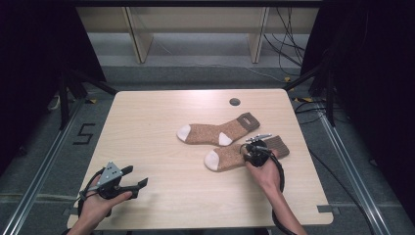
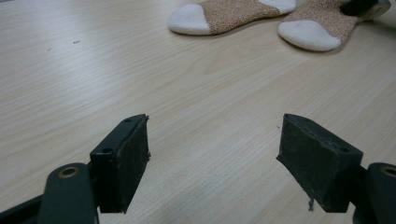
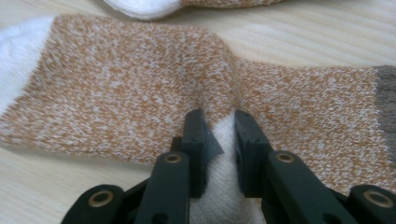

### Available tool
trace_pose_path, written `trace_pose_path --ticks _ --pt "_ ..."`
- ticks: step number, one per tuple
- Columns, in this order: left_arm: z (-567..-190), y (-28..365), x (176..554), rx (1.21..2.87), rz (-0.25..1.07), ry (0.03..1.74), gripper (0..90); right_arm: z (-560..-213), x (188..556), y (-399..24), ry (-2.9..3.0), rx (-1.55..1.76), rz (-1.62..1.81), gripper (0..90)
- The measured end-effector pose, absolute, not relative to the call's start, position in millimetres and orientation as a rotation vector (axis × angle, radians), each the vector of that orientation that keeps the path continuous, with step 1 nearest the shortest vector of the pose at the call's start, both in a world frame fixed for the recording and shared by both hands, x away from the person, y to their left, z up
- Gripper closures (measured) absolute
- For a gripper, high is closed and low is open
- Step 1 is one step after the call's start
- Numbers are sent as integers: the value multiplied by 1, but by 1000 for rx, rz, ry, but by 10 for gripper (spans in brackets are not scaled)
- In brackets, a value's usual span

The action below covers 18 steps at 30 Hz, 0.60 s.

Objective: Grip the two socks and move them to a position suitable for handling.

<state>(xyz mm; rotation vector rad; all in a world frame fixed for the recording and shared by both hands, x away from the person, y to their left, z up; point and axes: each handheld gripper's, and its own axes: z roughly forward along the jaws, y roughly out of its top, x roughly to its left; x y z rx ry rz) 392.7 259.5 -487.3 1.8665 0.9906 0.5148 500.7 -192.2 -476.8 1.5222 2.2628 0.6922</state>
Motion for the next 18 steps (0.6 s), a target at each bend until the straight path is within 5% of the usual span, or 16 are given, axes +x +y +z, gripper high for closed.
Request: trace_pose_path --ticks 18 --pt "-484 249 389 1886 502 944 248 -439 434 -110 2410 1351 859 777"
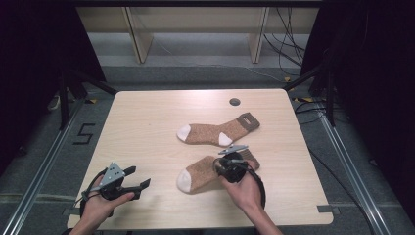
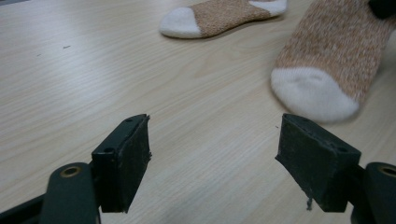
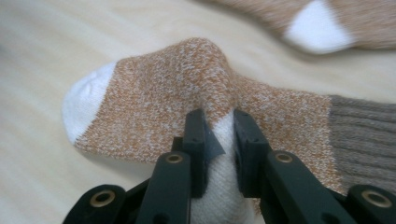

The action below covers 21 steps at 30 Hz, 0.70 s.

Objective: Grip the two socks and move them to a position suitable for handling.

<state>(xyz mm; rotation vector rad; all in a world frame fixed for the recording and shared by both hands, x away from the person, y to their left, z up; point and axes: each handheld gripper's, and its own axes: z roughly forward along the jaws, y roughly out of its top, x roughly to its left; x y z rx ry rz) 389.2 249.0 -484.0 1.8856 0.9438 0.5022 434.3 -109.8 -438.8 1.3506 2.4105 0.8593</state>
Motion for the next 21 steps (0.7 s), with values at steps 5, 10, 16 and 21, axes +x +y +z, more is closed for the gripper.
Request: trace_pose_path --ticks 5,10,16,21 --pt "-481 230 384 1922 449 863 304 -452 419 -77 2469 1339 851 764" --pt "-489 210 382 2024 365 815 410 -467 414 -61 2529 1321 827 718" --pt "-498 203 381 2123 316 798 467 -466 415 -66 2555 1318 911 523" --pt "-499 204 383 2172 319 790 495 -442 442 -117 2371 1363 902 487"
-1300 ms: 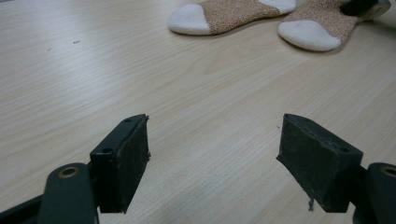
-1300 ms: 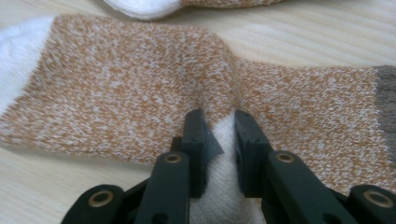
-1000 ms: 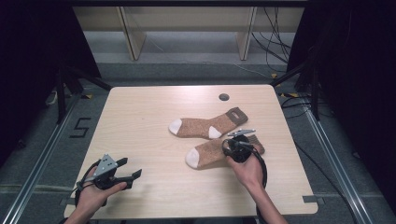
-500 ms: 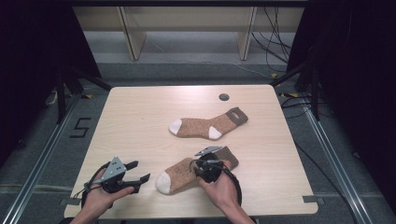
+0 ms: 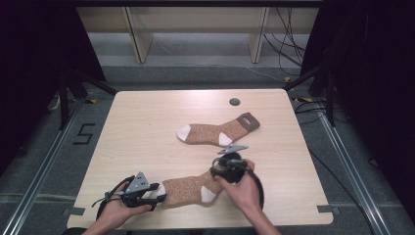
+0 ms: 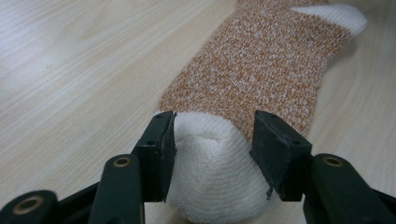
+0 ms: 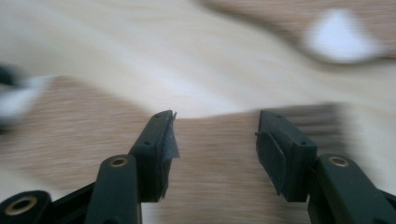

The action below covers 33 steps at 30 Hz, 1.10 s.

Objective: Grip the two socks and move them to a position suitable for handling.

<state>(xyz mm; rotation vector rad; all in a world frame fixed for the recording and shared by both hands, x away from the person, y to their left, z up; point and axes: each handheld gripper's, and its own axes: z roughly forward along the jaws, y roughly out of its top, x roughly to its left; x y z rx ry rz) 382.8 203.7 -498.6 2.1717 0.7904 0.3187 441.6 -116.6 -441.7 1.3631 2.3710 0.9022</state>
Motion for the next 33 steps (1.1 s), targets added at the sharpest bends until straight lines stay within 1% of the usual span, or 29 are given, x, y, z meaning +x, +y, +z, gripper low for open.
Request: trace_pose_path --ticks 2,4,5,6,8,11,13,14,16,19,25,28,30,32,33 --pt "-499 203 383 2173 312 790 503 -447 458 -141 2327 1460 805 488" --pt "-501 203 384 2172 303 802 508 -457 467 -157 2332 1466 751 482" --pt "-501 203 384 2172 303 802 509 -457 467 -157 2332 1466 751 482" --pt "-500 203 388 2184 305 800 510 -466 470 -166 2371 1471 738 476" --pt "-499 204 392 2212 327 797 515 -471 470 -167 2385 1503 747 487" --pt "-499 203 396 2215 331 807 527 -478 470 -169 2389 1485 768 551" --pt "-498 204 400 2234 348 808 538 -476 468 -170 2393 1480 757 671" --pt "-498 204 401 2229 345 815 548 -475 467 -171 2388 1479 759 711" --pt "-498 205 406 2235 354 812 564 -473 463 -172 2409 1522 745 763" --pt "-498 206 411 2233 362 824 573 -471 455 -173 2426 1489 733 793" --pt "-498 206 419 2233 378 825 559 -465 436 -178 2460 1463 733 797" --pt "-500 204 422 2218 408 840 499 -466 433 -180 2494 1464 686 785" --pt "-501 203 422 2198 428 858 462 -467 433 -180 2506 1459 661 762" --pt "-500 205 424 2204 448 850 433 -465 434 -179 2514 1479 648 709" --pt "-501 205 424 2171 449 869 421 -462 436 -180 2513 1454 648 675"
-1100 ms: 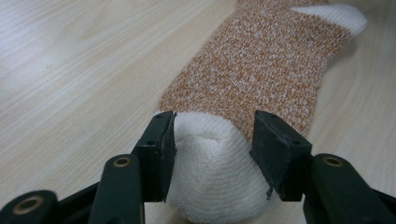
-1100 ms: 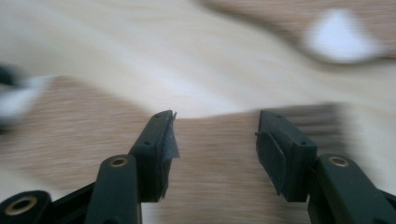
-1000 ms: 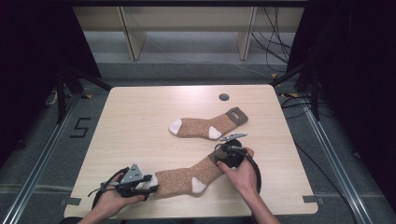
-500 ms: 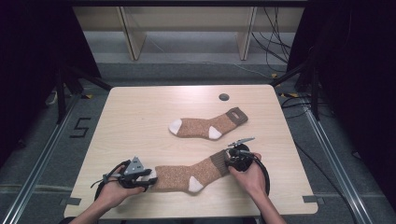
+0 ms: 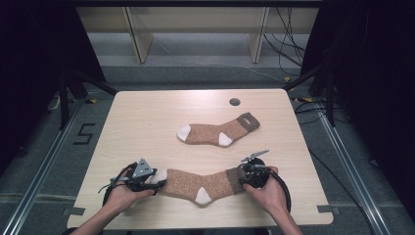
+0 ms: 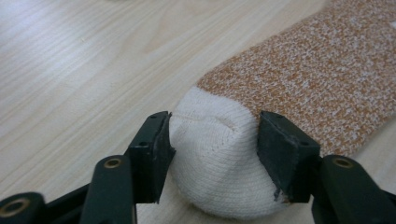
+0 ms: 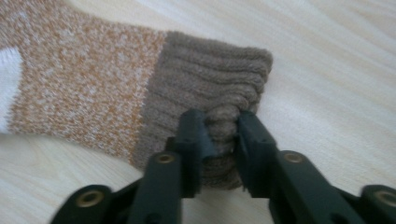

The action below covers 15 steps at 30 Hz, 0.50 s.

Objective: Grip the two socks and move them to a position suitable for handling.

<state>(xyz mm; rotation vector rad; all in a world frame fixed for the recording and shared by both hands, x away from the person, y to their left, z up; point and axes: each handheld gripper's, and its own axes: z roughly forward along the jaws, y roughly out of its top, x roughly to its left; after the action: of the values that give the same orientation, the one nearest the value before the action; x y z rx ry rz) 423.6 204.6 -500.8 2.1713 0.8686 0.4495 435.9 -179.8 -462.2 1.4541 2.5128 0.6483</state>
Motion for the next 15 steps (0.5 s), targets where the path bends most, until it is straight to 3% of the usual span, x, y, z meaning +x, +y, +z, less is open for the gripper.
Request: trace_pose_path --ticks 5,15 --pt "-492 209 421 2101 508 901 373 -441 452 -181 2403 1427 761 552" --pt "-484 220 402 1976 512 941 348 -436 537 -152 2298 1426 823 481"
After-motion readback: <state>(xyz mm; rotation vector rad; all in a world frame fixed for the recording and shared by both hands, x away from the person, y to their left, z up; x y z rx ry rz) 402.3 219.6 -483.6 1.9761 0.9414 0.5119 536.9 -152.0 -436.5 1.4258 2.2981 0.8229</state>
